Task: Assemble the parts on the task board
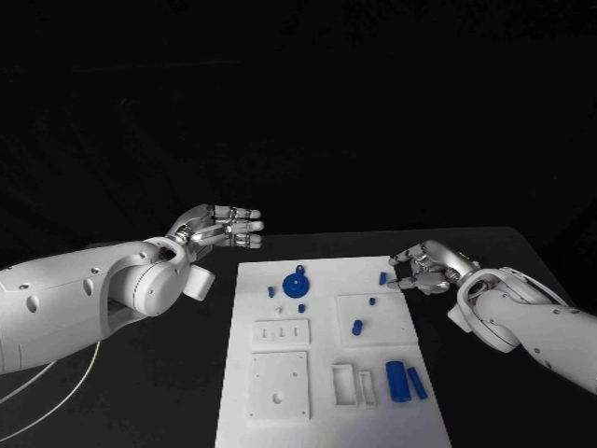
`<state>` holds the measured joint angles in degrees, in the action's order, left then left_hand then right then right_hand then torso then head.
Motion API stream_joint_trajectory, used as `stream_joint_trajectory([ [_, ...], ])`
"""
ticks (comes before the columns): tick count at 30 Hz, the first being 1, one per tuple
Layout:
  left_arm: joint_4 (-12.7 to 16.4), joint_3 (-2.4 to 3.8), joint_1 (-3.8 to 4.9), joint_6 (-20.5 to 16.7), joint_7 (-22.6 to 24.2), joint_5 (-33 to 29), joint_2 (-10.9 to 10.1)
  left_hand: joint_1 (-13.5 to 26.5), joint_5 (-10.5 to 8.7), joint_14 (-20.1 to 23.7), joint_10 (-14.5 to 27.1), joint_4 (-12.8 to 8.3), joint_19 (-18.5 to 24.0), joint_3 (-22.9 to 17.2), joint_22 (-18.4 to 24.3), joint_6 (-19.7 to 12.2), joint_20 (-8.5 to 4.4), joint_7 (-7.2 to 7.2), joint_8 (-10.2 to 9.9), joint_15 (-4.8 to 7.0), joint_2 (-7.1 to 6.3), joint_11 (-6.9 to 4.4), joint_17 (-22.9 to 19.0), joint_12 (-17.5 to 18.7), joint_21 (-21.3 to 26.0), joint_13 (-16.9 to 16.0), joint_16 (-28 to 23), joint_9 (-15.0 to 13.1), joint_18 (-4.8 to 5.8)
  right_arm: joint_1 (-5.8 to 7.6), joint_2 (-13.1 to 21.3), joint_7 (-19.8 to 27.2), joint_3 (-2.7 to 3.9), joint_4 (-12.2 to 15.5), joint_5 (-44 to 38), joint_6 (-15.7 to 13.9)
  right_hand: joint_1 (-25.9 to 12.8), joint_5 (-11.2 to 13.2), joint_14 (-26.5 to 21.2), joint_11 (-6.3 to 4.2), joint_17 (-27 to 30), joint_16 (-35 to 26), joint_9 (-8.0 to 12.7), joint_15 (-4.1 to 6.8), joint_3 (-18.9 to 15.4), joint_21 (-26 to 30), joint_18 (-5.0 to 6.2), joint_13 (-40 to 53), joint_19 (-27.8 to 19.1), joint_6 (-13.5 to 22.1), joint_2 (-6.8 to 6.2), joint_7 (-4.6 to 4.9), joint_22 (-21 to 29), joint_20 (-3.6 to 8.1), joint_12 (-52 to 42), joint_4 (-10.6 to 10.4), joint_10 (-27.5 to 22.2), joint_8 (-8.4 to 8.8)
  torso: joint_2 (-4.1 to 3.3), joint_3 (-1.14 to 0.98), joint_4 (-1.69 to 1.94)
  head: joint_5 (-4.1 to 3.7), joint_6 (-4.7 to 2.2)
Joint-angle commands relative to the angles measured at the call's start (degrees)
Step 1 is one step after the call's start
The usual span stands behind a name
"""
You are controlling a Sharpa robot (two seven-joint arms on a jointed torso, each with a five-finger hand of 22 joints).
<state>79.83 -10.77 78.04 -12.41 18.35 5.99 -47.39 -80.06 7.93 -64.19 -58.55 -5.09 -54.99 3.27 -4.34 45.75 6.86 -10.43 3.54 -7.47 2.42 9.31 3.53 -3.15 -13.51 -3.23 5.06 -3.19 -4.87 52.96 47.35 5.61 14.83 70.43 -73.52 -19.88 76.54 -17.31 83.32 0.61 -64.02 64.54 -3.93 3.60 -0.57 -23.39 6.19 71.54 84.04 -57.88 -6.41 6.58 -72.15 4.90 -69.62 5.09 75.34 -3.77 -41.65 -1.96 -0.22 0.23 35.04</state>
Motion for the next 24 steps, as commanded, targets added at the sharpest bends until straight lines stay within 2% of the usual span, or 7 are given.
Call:
stream_joint_trajectory([
  [1,0.0,0.04,0.03,1.1,0.7,0.3,0.1,0.0,-0.29,0.2,0.2,-0.3,0.2,0.0,0.1,-0.6,0.13,0.02,-0.3,-0.24,-0.32,0.02,0.1,-0.3,-0.3,-0.1,0.3,0.0,0.41,-0.19,-0.6,0.2,0.04,-0.4,-0.8,-1.1,0.4,0.2,-0.2,-0.03,-0.1,-0.1,0.0,-0.14,0.1,0.1,0.41,0.0,2.3,0.3,-0.16,-0.08,-0.1,-0.24,0.0,-0.3,-0.2,0.16,0.03,0.07,0.09,0.10,0.09],
  [3,0.0,0.04,0.02,1.2,0.6,0.3,0.1,0.0,-0.29,0.2,0.2,-0.3,0.2,0.0,0.1,-0.6,0.13,0.02,-0.3,-0.24,-0.32,0.02,0.1,-0.3,-0.3,-0.1,0.3,0.0,0.41,-0.27,-0.9,-0.2,0.04,-0.8,-1.1,-1.1,0.3,0.3,-0.2,-0.03,-0.1,-0.1,0.0,-0.14,0.2,0.1,0.41,0.1,2.3,0.2,-0.17,-0.08,-0.1,-0.24,-0.1,-0.4,-0.2,0.15,0.05,0.19,0.16,0.01,0.18],
  [6,0.1,0.04,0.02,1.2,0.6,0.4,0.1,0.0,-0.29,0.2,0.2,-0.3,0.2,0.0,0.1,-0.6,0.13,0.02,-0.3,-0.24,-0.32,0.02,0.1,-0.3,-0.3,-0.1,0.3,0.0,0.41,-0.36,-1.3,-0.7,0.04,-1.3,-1.6,-1.3,0.2,0.3,-0.2,-0.03,-0.2,-0.1,0.0,-0.14,0.2,0.1,0.43,0.1,2.3,0.2,-0.19,-0.09,-0.1,-0.23,-0.1,-0.6,-0.2,0.15,0.04,0.26,0.18,0.00,0.31],
  [10,0.1,0.04,0.02,1.2,0.5,0.5,0.0,0.0,-0.29,0.2,0.2,-0.3,0.2,0.0,0.1,-0.6,0.13,0.02,-0.3,-0.24,-0.32,0.02,0.1,-0.3,-0.3,-0.1,0.3,0.0,0.41,-0.54,-1.8,-1.4,0.04,-2.1,-2.1,-1.4,0.1,0.4,-0.2,-0.06,-0.2,-0.1,0.0,-0.12,0.4,0.1,0.44,0.1,2.3,0.0,-0.13,-0.14,-0.1,-0.23,-0.1,-0.8,-0.2,0.12,0.09,0.17,0.02,0.21,0.46],
  [16,0.2,0.04,0.02,1.3,0.5,0.6,0.0,0.0,-0.29,0.2,0.2,-0.3,0.2,0.0,0.1,-0.6,0.13,0.02,-0.3,-0.24,-0.32,0.02,0.1,-0.3,-0.3,-0.1,0.3,0.0,0.41,-1.04,-2.6,-1.9,0.04,-2.8,-2.4,-1.7,-0.2,0.4,-0.1,-0.19,-0.3,0.0,0.0,-0.02,1.7,-0.2,0.40,0.3,2.3,-0.9,0.12,-0.30,-0.2,-0.14,-0.2,-1.0,0.0,0.18,0.08,0.22,0.10,0.29,0.25],
  [24,0.2,0.04,0.02,1.3,0.4,0.7,0.0,0.0,-0.29,0.2,0.2,-0.3,0.2,0.0,0.1,-0.6,0.13,0.02,-0.3,-0.24,-0.32,0.02,0.1,-0.3,-0.3,-0.1,0.3,0.0,0.41,-1.43,-3.3,-2.2,0.04,-3.4,-2.8,-0.9,-0.3,0.5,-0.1,-0.31,-0.4,0.0,0.0,0.06,2.3,-0.4,0.24,0.4,2.3,-1.5,0.16,-0.45,-0.1,-0.05,-0.3,-0.5,0.1,0.16,0.18,0.25,0.07,0.36,0.52],
])
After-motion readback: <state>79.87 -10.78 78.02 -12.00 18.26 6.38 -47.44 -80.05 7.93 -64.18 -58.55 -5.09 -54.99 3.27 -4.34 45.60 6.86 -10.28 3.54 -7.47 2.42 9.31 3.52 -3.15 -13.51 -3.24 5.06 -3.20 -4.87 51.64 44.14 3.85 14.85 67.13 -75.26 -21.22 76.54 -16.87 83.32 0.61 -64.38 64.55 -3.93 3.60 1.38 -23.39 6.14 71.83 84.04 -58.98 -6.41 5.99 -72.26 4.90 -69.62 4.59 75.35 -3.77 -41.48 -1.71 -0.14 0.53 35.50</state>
